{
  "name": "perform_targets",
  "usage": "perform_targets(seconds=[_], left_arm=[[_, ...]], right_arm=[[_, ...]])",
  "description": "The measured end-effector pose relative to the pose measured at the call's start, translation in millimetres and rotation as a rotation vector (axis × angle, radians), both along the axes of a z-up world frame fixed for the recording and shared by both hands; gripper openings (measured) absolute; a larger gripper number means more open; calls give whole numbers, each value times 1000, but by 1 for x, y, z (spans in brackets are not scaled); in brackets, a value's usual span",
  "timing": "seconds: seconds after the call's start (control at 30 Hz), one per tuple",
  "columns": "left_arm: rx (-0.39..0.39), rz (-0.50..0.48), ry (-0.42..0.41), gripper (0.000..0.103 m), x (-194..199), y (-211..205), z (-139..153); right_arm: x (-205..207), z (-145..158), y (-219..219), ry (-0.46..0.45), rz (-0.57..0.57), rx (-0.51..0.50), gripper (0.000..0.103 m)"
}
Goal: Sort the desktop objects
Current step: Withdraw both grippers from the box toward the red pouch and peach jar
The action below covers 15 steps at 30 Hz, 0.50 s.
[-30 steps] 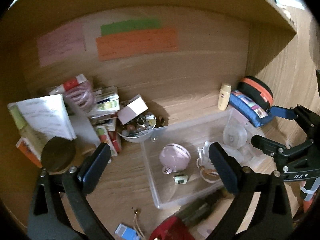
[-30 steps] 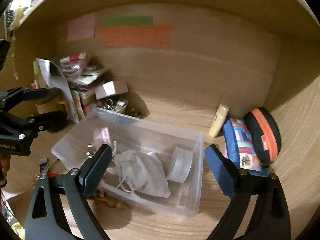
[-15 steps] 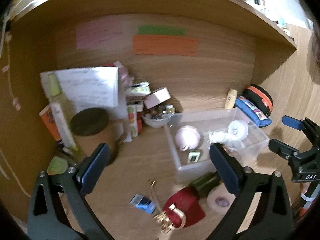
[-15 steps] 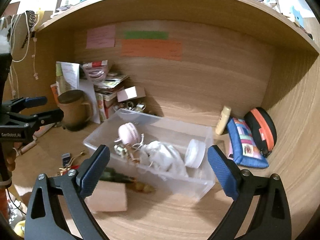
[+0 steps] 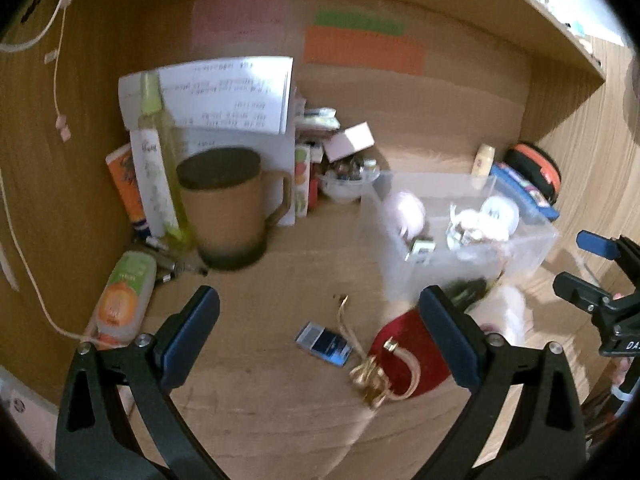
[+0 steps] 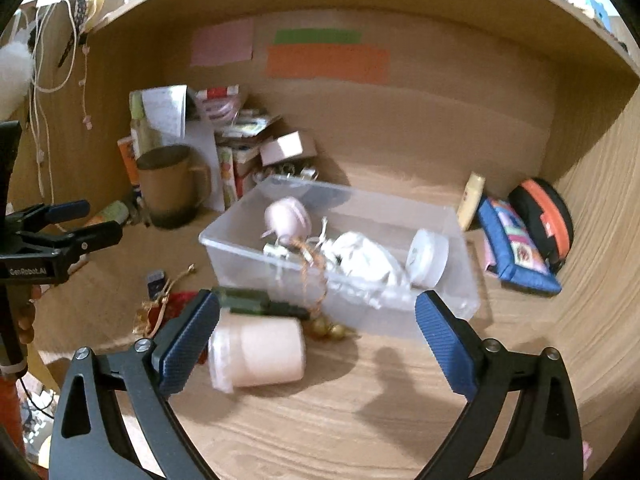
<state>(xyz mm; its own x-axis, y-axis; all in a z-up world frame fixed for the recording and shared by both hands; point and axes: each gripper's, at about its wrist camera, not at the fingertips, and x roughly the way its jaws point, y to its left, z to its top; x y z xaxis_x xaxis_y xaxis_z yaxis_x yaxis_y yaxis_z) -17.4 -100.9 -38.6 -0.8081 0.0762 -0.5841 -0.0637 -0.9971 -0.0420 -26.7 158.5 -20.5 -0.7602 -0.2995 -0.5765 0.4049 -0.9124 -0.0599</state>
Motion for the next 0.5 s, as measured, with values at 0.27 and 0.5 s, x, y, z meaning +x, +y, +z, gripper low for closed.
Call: perform_targets(seconds=[0.27,0.5], left_arm=[[32,-50,-103,101,1,3,-34],[10,-125,-166,101,-3,29,-53]], right_arm=[[3,-27,-7,-83,7,14,98],[0,-46,-16,-133,31,62,98]])
